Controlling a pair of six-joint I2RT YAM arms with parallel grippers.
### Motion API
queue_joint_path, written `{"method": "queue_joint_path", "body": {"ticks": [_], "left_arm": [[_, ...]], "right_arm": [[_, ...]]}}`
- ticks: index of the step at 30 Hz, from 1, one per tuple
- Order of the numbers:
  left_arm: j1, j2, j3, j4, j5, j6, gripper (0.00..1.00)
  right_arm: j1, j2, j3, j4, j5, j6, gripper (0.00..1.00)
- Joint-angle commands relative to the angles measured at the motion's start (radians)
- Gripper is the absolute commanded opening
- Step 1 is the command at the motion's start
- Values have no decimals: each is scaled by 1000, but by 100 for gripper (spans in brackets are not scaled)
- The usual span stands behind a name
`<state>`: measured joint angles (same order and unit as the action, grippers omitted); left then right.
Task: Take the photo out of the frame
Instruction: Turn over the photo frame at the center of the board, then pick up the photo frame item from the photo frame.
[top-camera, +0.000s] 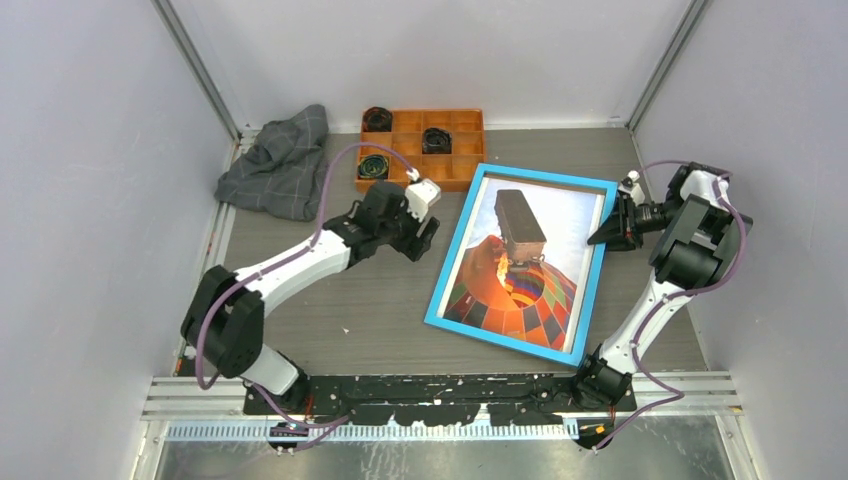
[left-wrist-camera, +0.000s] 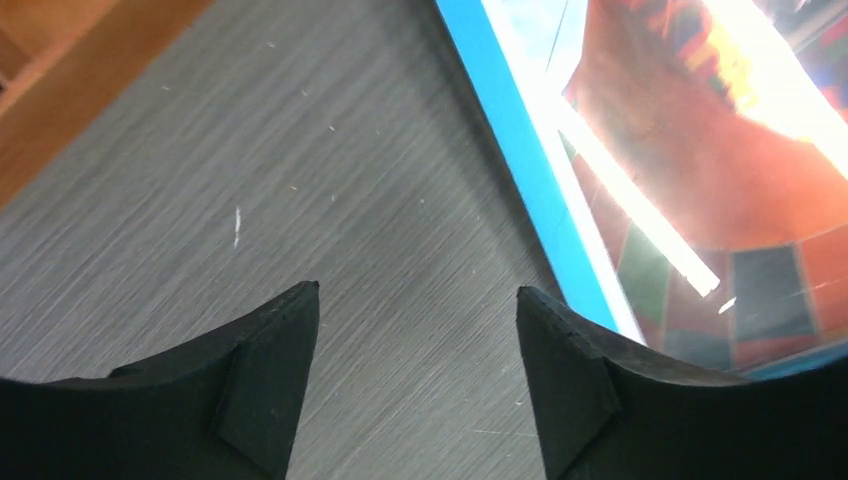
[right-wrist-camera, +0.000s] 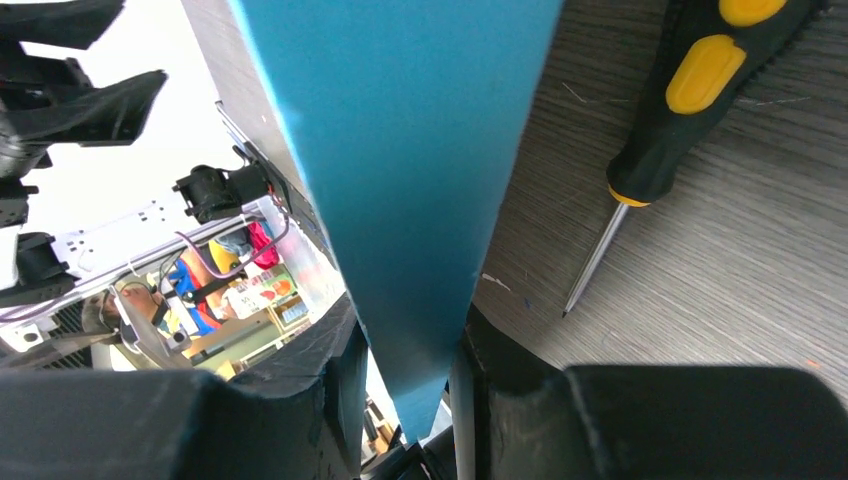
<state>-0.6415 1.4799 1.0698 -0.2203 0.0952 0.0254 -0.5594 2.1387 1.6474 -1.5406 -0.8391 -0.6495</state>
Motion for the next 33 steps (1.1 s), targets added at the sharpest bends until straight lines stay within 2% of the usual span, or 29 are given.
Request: {"method": "queue_joint_path", "body": {"ticks": [1,6,10,23,28,33], "left_arm": [[-27,59,-30,96,12,111,69],[-57,143,-52,145,-83,217,64],[-82,197,-52,157,-88,257,63],[-220,206,-123,167,-56,282,63],[-248,206,-121,163,-31,267,64],[-279,198,-105,145,2,246,65]], "right_arm": [[18,-16,44,-197,207,-11,1],[45,-12,58,-192,207,6,1],[74,2,73,-178,204,29,1],[160,99,232,-152,190,130,1],[192,149,322,-165,222,147,1],[214,164,336,-157,273,148,1]]}}
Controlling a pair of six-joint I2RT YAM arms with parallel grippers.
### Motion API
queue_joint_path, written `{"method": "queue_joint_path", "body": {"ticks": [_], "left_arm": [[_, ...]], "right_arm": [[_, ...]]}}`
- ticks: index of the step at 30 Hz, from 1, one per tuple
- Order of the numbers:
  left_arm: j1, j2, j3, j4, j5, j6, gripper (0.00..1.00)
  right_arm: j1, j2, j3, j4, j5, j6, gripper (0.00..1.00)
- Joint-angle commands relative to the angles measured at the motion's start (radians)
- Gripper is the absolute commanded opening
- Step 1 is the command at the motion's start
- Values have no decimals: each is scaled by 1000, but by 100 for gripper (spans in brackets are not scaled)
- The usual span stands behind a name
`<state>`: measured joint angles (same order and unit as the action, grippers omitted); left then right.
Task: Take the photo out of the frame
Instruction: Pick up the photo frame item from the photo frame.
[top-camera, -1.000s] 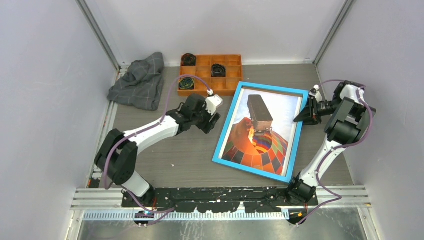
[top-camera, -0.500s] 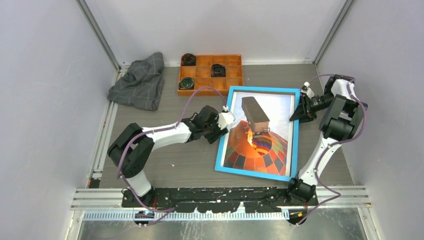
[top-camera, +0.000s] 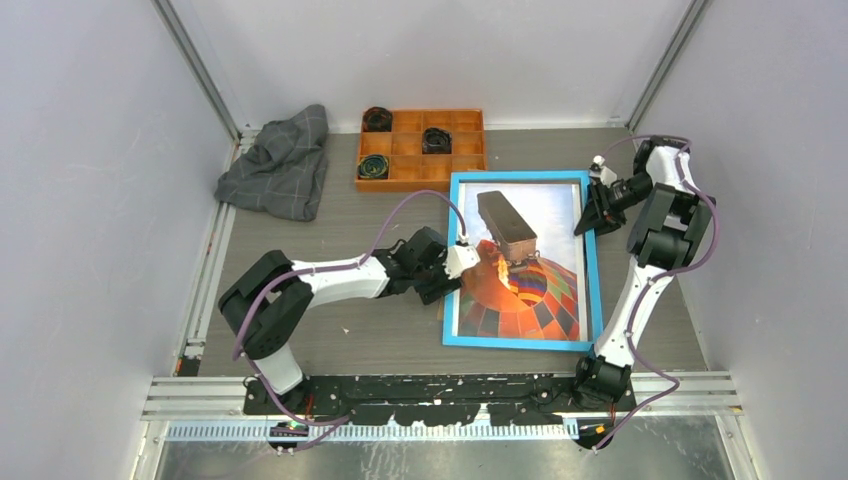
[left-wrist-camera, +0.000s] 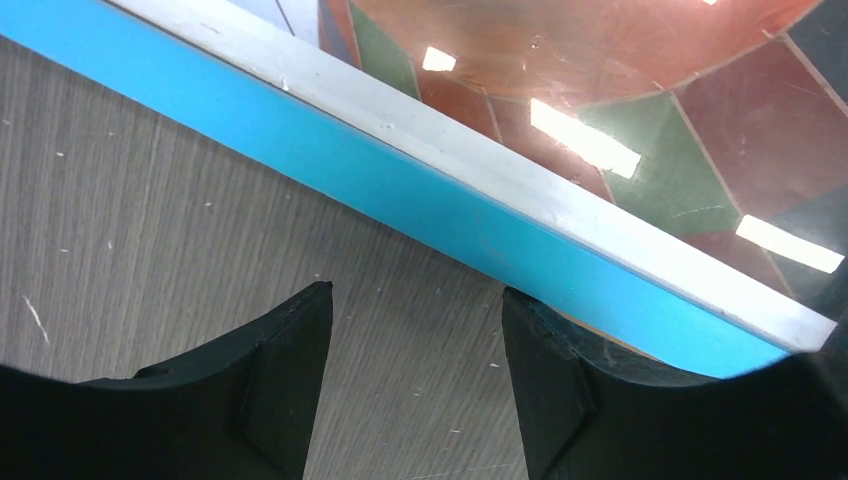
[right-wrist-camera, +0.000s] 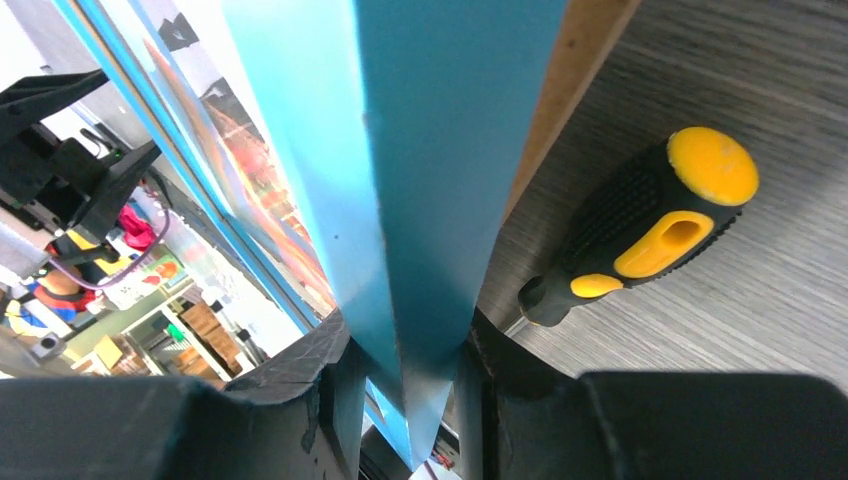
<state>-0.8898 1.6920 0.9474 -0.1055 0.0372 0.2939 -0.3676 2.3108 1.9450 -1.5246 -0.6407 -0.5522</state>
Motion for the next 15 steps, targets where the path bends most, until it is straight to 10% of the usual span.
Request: {"method": "queue_joint_path", "body": {"ticks": [1,15], "left_arm": [[-38,-15,21,30,63,-27,65],[-46,-25,89,-20,-14,-135,68]], "right_arm": [[22,-7,39,-171,85,49,1],[31,-34,11,-99,122,134,23]]}}
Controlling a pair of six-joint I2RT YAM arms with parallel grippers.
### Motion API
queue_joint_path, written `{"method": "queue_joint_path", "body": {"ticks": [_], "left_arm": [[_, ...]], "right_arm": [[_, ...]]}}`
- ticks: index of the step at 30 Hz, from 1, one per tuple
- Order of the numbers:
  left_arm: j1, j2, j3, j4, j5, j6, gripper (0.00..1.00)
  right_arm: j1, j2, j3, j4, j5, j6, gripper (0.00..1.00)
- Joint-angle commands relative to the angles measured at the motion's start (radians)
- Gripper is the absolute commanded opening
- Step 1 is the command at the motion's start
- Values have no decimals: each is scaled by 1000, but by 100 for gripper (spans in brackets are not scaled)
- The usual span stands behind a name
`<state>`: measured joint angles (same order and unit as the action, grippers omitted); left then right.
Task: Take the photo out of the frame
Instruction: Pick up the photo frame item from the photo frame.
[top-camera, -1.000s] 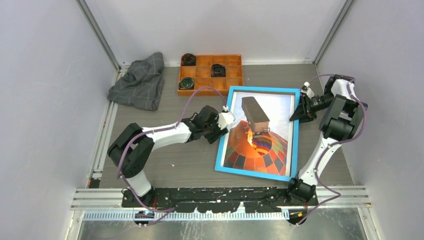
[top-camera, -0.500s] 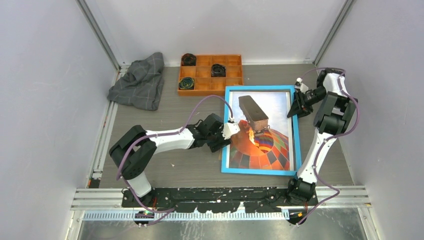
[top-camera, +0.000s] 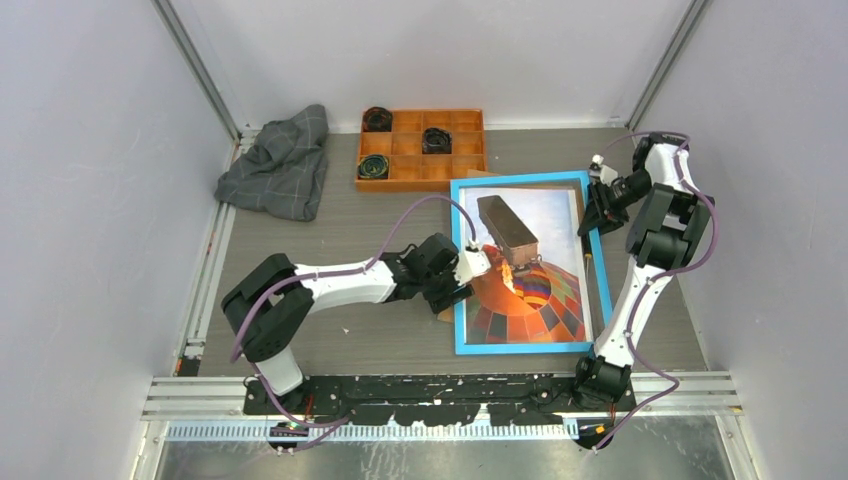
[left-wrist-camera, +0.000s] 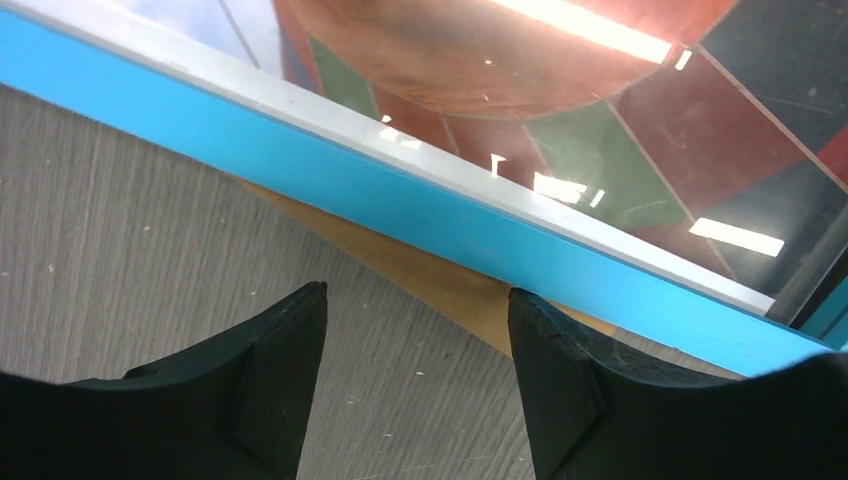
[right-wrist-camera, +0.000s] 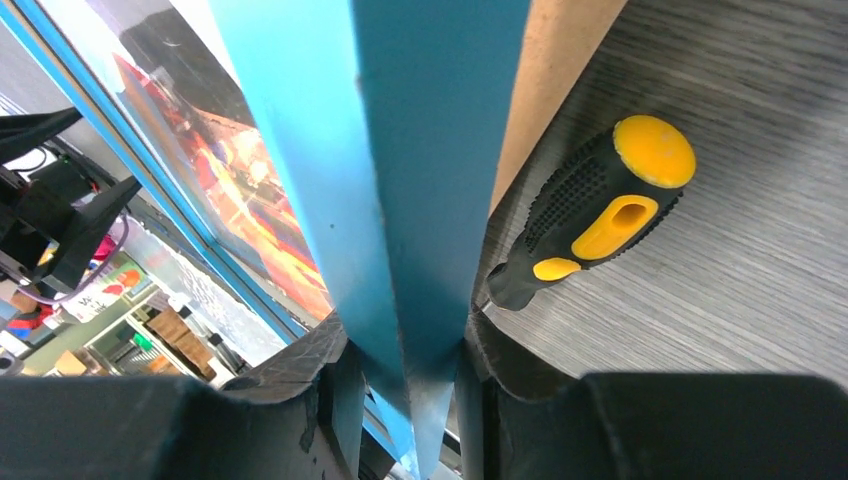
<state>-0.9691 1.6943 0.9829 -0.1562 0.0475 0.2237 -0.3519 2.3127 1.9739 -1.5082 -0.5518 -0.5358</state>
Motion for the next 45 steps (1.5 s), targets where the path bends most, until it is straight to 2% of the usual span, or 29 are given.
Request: {"method": "queue_joint_path", "body": {"ticks": [1,4,6,13,21,26,37,45], "left_arm": [[51,-45,52,30,-24,-71,70],[100,-89,54,16,-8,-74,74],[142,-112,62,-1,16,-74,77],[262,-170,81,-57,97,-73,88],[416,-217,80,-121,135,-102,91],[538,-282,57,-174,141,-88,92],[811,-475,32,-394,166,-2,99],[948,-485,-4,-460,136,27,100]], "right_arm": [[16,-43,-29,-103,31,126,20],[16,-62,-49,-83,7,159,9],[19,-80,-57,-83,-20,177,6],[66,-240,-116,-21,-76,274,6],[196,-419,-240,183,-51,472,6],[318,-501,-306,312,-45,595,6],[568,-480,-352,555,-111,767,4],[767,-397,-290,756,-72,937,3]]}}
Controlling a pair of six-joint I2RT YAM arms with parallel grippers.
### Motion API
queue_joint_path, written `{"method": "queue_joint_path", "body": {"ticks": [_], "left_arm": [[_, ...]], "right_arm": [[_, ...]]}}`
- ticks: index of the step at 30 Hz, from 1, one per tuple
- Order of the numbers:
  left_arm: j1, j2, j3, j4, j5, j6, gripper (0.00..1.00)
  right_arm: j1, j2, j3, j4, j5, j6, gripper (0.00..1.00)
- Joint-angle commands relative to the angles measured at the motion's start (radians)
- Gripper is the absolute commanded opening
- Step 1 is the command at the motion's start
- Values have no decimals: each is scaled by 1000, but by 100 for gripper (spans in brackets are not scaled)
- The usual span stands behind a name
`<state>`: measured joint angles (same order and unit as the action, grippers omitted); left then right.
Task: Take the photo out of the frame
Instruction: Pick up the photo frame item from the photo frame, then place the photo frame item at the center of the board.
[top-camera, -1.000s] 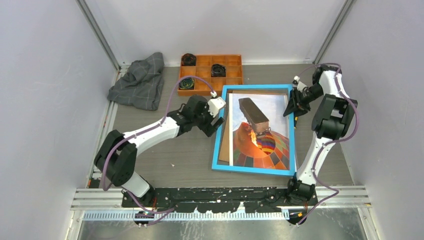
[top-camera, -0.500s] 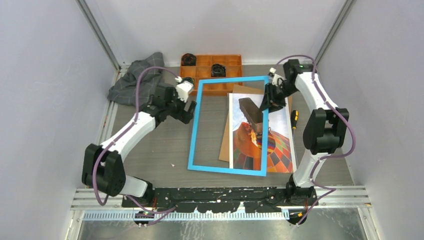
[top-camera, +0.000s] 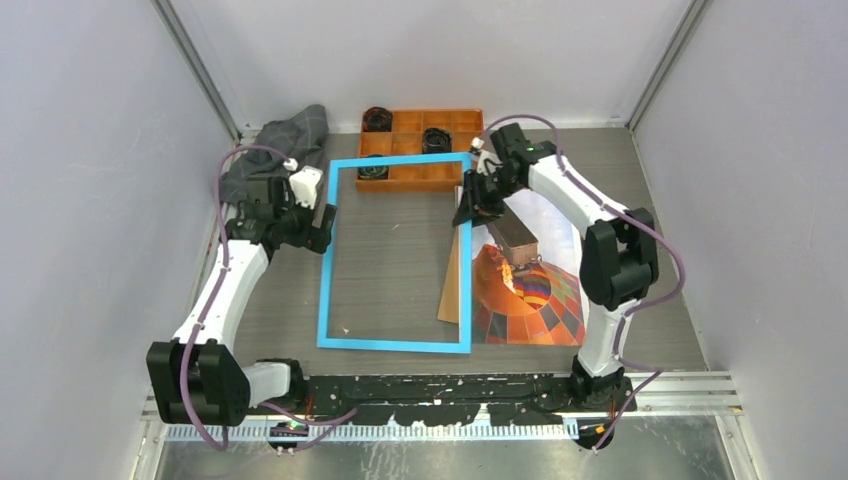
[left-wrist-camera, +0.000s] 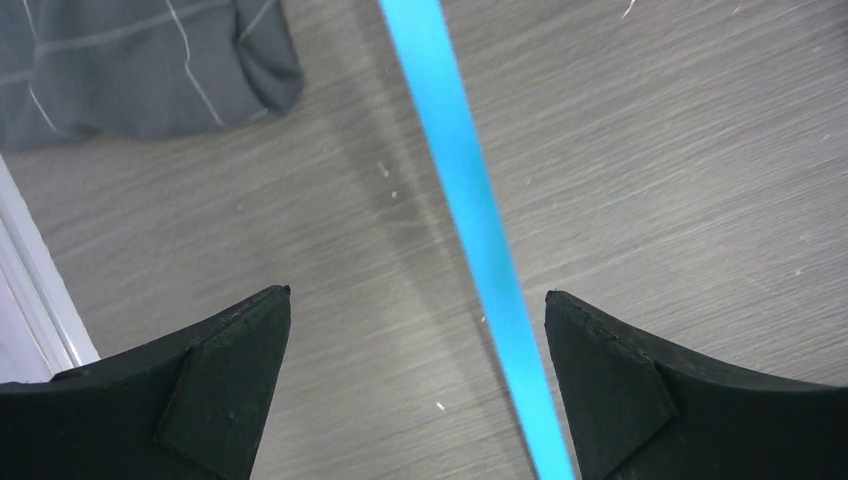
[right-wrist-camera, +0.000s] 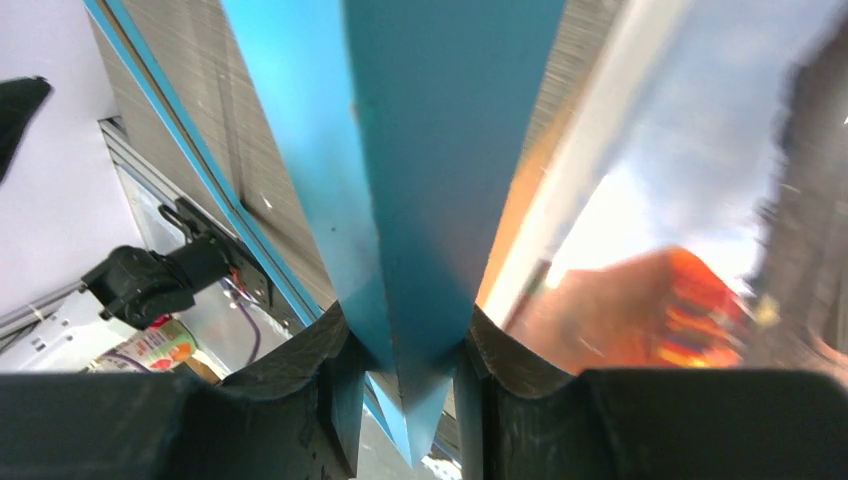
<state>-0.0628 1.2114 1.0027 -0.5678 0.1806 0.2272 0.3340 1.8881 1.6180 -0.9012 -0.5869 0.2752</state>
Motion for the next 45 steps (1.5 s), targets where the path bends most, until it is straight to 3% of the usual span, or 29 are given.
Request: {"method": "queue_joint_path", "body": {"ticks": [1,9,19,29,32,35,39,40,41,45], "left_arm": [[53,-2,-30,-42,9,20,100],[168,-96,-90,6,33,21,100],[220,-133,-107,17,28,15,100],[249,-127,-108,14,48,8,100],[260,-127,-109,11,66,6,100],[270,-127,-109,9,77,2,100],[273,-130,-107,5,93,0,100],[275,-131,-107,5,97,1,100],[275,-133,-106,5,102,0,100],[276,-142,-95,-2,123,-2,100]], "right_arm": [[101,46,83,165,-30,138,2],[244,192,182,293,14,252,2],[348,313,273,362,38,348,3],[387,399,243,481,29,485,15],[397,412,247,473,36,473,30],[400,396,257,417,87,417,60],[398,316,262,341,213,295,84],[399,297,258,327,236,273,94],[398,283,259,307,261,251,99],[399,213,225,265,335,141,100]]}}
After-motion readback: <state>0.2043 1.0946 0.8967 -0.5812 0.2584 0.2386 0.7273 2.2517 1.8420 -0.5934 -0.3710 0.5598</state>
